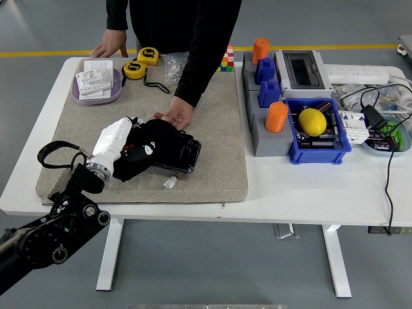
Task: Pick the rag up,wipe the panel,place it on the desk
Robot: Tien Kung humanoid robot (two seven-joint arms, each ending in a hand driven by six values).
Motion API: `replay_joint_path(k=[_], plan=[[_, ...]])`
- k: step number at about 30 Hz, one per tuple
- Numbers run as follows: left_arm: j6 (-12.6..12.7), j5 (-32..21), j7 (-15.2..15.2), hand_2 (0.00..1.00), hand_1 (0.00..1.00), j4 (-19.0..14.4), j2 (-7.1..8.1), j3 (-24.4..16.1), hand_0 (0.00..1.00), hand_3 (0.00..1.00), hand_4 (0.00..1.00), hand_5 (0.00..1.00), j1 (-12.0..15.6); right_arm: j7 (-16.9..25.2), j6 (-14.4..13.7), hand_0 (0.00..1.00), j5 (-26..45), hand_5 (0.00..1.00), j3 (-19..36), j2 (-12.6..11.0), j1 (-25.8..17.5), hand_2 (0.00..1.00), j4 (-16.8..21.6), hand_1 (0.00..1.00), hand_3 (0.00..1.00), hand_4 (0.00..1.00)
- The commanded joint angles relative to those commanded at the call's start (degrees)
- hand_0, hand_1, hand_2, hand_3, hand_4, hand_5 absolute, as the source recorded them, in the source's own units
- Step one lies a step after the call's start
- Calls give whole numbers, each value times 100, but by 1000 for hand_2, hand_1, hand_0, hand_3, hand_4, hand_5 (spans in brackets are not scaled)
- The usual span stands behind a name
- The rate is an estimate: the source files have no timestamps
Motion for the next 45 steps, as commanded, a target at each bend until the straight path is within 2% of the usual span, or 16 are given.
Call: replay_joint_path(k=[7, 18, 25, 31, 45], plan=[[2, -26, 34, 524, 138, -115, -98, 448, 264, 436, 99, 2, -135, -17, 26, 741, -3, 549, -13, -13, 12, 696, -14, 651, 611, 998], [62, -12, 107, 523, 138, -324, -164, 684, 258, 434, 95, 2, -272, -18, 47, 740, 44, 550, -82, -18, 32, 696, -32, 650, 612, 998], [97, -45, 132, 522, 137, -309, -204, 724, 258, 434, 94, 2, -278, -21, 47, 740, 38, 550, -65, -20, 34, 695, -27, 650, 612, 998], [157, -50, 138, 523, 138, -224, -212, 637, 253, 435, 99, 2, -261, -28, 46, 741, 36, 550, -78, -24, 28, 695, -18, 650, 612, 998], [348, 133, 280, 522, 141, 166, -153, 38, 251, 440, 122, 2, -174, -36, 29, 741, 28, 552, -60, -18, 5, 695, 1, 649, 613, 998]])
